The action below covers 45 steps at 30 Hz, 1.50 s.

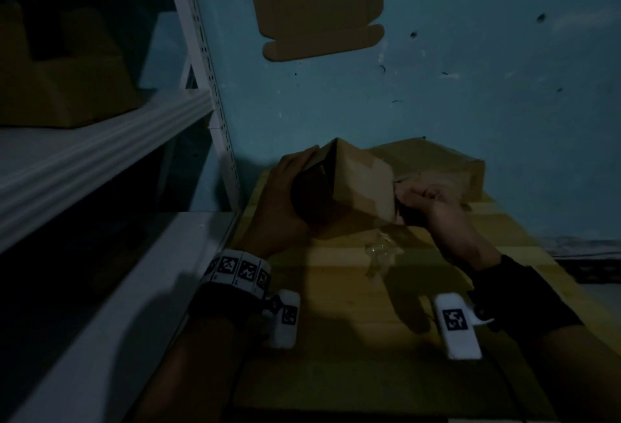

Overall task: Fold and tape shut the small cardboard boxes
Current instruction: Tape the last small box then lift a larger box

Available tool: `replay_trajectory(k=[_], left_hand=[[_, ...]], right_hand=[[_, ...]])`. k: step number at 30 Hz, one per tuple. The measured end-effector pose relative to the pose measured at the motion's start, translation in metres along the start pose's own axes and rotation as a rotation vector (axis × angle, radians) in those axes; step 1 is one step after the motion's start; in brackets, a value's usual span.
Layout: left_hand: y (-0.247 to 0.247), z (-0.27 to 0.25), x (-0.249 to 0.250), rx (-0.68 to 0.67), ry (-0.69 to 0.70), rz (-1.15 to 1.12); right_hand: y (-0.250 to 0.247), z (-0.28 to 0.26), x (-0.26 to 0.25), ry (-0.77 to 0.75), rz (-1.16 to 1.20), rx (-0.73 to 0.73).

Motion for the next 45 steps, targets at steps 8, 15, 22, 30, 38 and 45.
replay_trajectory(k=[8,15,22,30,38,45], left_hand=[[-0.007,-0.002,-0.005,0.059,-0.249,-0.225],[-0.005,-0.004,0.004,0.08,-0.311,-0.312],[0.0,-0.006,-0.006,0.086,-0.352,-0.31],[0.004,-0.004,-0.007,0.079,-0.362,-0.219],[-0.003,-0.003,0.001,0.11,-0.374,-0.151],[-0.022,-0.002,-0.004,0.297,-0.374,-0.145]], right_hand=[[0.003,0.0,-0.001,0.062,0.07,0.019],[0.025,-0.01,-0.01,0.077,0.074,-0.101],[0.022,-0.009,-0.012,0.021,0.022,-0.063],[0.018,-0.004,-0.007,-0.037,0.067,0.016],[0.009,0.0,-0.013,-0.172,-0.047,0.086],[0.002,0.001,-0.018,-0.252,-0.083,0.143]])
Point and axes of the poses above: each hand's wrist, its own z-axis towards the middle knuckle, its own y-axis out of the palm, x = y × z, the point moved 7 cm from there along z, towards the middle knuckle, and after that the axes turned 5 degrees about x, right-handed, at the moved point
